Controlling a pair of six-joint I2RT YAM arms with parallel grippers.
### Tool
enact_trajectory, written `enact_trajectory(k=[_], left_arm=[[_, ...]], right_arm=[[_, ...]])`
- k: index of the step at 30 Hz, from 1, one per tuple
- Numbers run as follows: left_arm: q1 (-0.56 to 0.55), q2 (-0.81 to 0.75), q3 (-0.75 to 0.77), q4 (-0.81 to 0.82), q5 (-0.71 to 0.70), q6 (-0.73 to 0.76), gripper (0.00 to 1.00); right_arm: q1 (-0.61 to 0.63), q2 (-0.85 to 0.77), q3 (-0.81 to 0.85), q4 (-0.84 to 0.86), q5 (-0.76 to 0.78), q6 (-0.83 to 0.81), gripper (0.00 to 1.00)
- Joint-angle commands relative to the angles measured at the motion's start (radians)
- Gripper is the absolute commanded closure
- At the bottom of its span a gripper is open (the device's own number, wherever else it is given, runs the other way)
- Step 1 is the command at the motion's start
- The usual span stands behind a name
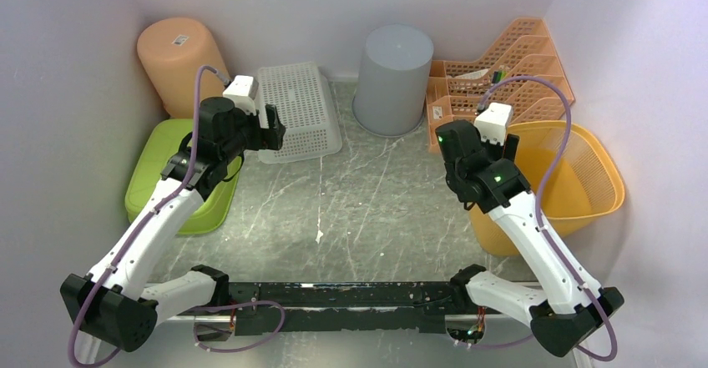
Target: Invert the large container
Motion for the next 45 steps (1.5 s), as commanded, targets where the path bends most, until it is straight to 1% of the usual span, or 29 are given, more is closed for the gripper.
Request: enact_trajectory(k=[1,2,4,7,9,11,14,16,18,21,23,27,30,35,39,45], left_arm=[[-0.009,-0.013,-0.001,0.014,-0.02,-0.012,0.0],[-0.009,-0.01,0.001,0.013,-0.018,-0.012,0.0],[-0.011,-0.006,0.005,0.011,-0.022,-0.012,0.0],[-0.013,-0.003,0.017,0.003,-0.027,-0.008,0.0],[-0.013,-0.005,0.03,-0.006,-0.028,-0.004,0.0],[-0.013,-0.011,0.038,-0.013,-0.034,0.002,0.0],[-0.013,-0.017,0.044,-0.021,-0.043,0.009,0.0],[-0.013,-0.019,0.048,-0.026,-0.046,0.011,0.0],[-0.013,-0.02,0.054,-0.031,-0.048,0.014,0.0],[-0.014,-0.02,0.064,-0.038,-0.054,0.016,0.01],[-0.014,-0.022,0.071,-0.043,-0.056,0.016,0.01],[-0.014,-0.026,0.084,-0.056,-0.065,0.017,0.0],[-0.014,-0.033,0.091,-0.062,-0.067,0.015,0.0],[-0.015,-0.048,0.084,-0.062,-0.069,0.01,0.0],[-0.016,-0.049,0.087,-0.075,-0.079,0.013,0.01],[-0.016,-0.061,0.109,-0.094,-0.105,0.026,0.0]], right_arm=[[-0.004,0.016,-0.01,0.007,-0.086,0.028,0.45],[-0.004,0.02,-0.006,0.007,-0.085,0.025,0.5],[-0.003,0.028,-0.001,0.004,-0.078,0.027,0.54],[-0.004,0.043,0.005,-0.001,-0.082,0.025,0.72],[-0.004,0.057,0.015,-0.021,-0.083,0.031,0.88],[-0.003,0.073,0.022,-0.047,-0.073,0.039,0.99],[-0.003,0.095,0.033,-0.084,-0.05,0.057,1.0],[-0.004,0.097,0.053,-0.103,-0.063,0.07,1.0],[-0.002,0.075,0.076,-0.072,-0.135,0.035,1.0],[-0.002,-0.021,0.104,0.071,-0.345,-0.057,1.0],[-0.002,-0.086,0.126,0.173,-0.527,-0.086,1.0],[-0.003,-0.12,0.213,0.258,-0.775,-0.066,1.0],[-0.002,-0.115,0.225,0.327,-0.937,-0.036,1.0],[-0.003,-0.073,0.153,0.47,-1.107,0.03,1.0],[0.009,-0.051,0.029,0.718,-1.284,0.132,1.0],[0.029,-0.081,-0.162,1.052,-1.325,0.295,1.0]])
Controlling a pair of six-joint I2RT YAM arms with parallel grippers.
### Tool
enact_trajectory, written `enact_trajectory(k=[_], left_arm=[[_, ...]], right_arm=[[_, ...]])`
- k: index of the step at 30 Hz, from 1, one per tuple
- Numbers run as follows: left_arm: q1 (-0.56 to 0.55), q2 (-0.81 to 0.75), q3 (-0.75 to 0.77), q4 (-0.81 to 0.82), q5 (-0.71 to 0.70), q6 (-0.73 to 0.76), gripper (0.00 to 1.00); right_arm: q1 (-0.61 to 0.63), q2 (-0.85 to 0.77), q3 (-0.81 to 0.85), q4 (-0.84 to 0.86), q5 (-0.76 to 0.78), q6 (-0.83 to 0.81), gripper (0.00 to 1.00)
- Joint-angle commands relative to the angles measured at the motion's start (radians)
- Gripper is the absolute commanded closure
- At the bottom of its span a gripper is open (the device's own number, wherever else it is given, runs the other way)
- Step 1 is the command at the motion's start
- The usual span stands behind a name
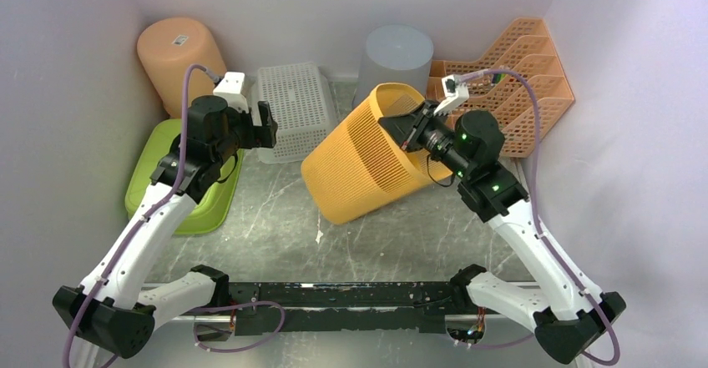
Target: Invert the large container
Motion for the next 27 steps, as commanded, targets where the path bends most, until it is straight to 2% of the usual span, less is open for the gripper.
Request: enact_trajectory(k=[1,5,10,17,21,27], left_arm=[[-0.009,-0.023,0.059,-0.021,-0.033,0.019,0.0],[-0.009,-0.012,0.093,-0.04,-0.041,0.028,0.0],[-0.009,-0.018,0.104,-0.044,-0.046,0.024,0.0],[-0.01,-0.041,0.106,-0.068,-0.057,0.022,0.0],[-0.01,-0.044,0.115,-0.081,-0.061,0.026,0.0],[-0.01,-0.048,0.098,-0.074,-0.06,0.029,0.0]], right_arm=[[0.011,-0.036,-0.136,0.333,-0.115,0.166,1.0],[0.062,-0.024,-0.24,0.516,-0.142,0.28,1.0],[0.201,-0.04,-0.226,0.584,-0.046,0.269,1.0],[0.248,-0.03,-0.277,0.657,0.009,0.324,1.0],[0.262,-0.012,-0.298,0.597,0.058,0.304,1.0],[0.26,-0.075,-0.449,0.501,0.17,0.285,1.0]])
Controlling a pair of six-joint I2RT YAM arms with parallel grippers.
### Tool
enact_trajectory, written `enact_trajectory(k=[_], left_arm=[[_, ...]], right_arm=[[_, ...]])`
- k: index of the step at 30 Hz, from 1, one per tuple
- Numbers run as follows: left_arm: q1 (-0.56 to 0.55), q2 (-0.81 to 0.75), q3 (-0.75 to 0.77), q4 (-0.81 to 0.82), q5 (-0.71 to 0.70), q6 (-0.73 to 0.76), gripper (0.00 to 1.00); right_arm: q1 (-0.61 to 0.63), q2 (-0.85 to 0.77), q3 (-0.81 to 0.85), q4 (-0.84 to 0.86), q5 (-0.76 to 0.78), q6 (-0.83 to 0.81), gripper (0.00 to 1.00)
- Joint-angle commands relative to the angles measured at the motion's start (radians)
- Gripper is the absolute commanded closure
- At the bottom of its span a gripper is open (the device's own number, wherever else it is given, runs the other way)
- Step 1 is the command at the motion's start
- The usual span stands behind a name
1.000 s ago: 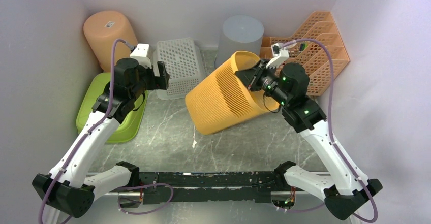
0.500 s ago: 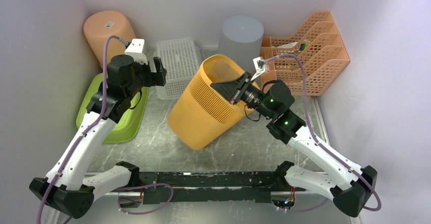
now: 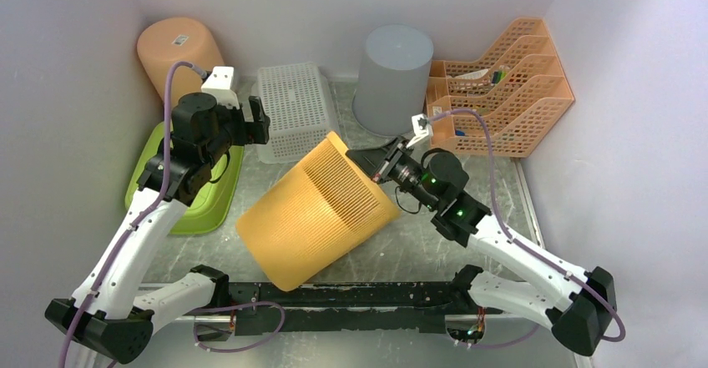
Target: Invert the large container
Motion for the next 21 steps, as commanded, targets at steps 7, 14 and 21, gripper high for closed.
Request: enact_trajectory(k=[7,14,21], left_arm=[[-0.009,-0.011,0.011,0.006,-0.004,0.016,0.0],[-0.009,-0.002,-0.007,0.02,0.008,0.012,0.01],[-0.009,0.013,-0.023,0.037,0.01,0.008,0.01]], right_arm=[[0.003,-0.143,-0.258,-0.067,0.155,0.022,1.0],[0.003,-0.239,-0.354,-0.07,0.126,-0.042,0.71],[0.002,-0.251,-0.294,-0.129,0.004,-0.069,0.49]])
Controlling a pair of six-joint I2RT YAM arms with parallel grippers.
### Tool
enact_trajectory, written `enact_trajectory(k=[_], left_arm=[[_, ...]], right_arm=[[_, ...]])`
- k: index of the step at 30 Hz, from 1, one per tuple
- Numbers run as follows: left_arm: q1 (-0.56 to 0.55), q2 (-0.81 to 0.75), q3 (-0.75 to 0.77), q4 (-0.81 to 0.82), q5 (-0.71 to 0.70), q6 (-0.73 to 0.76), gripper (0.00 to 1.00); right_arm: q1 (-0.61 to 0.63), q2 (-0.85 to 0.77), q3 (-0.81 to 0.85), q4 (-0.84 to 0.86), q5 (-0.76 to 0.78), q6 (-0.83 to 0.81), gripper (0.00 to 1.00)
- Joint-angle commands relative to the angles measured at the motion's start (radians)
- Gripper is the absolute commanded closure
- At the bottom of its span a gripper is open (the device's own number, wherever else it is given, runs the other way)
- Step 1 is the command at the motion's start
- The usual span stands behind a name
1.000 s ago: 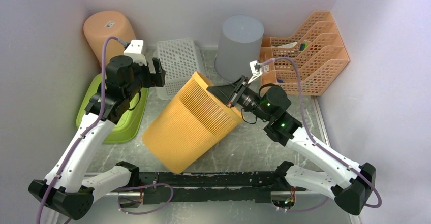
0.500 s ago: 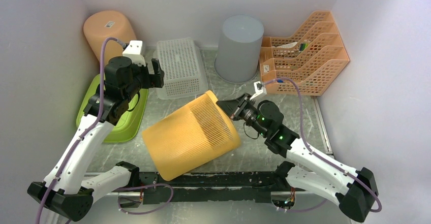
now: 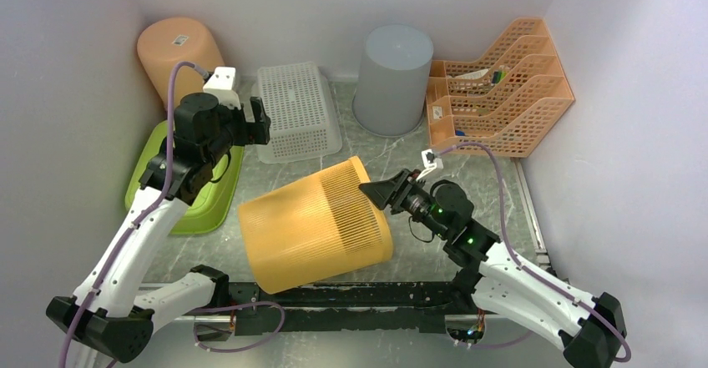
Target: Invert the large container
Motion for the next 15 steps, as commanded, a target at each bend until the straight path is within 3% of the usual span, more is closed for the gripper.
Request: enact_trajectory(k=[1,5,7,8,9,15], left_arm=[[-0.009,0.01,-0.019,0.031,0.008,0.003,0.0],[-0.008,0.008,-0.032,0.037,0.008,-0.001,0.0],[-0.009,0.006,-0.033,0.036,0.007,-0.002,0.0],[-0.009,0.006,-0.033,0.035,0.004,-0.002,0.0],[-0.009,0.006,-0.033,0.034,0.002,-0.001,0.0],[-0.009,0.007,-0.007,0.019,-0.014,0.009,0.0]], right_arm=[[0.004,0.005,0.034,-0.054,-0.118,-0.041,0.49],[0.004,0.056,0.017,0.059,-0.249,-0.022,0.54],[0.004,0.098,0.011,0.133,-0.335,-0.014,0.74],[0.004,0.12,0.011,0.174,-0.372,-0.01,0.95],[0.005,0.147,0.012,0.211,-0.406,-0.002,1.0],[-0.025,0.176,-0.034,0.493,-0.433,0.054,1.0]])
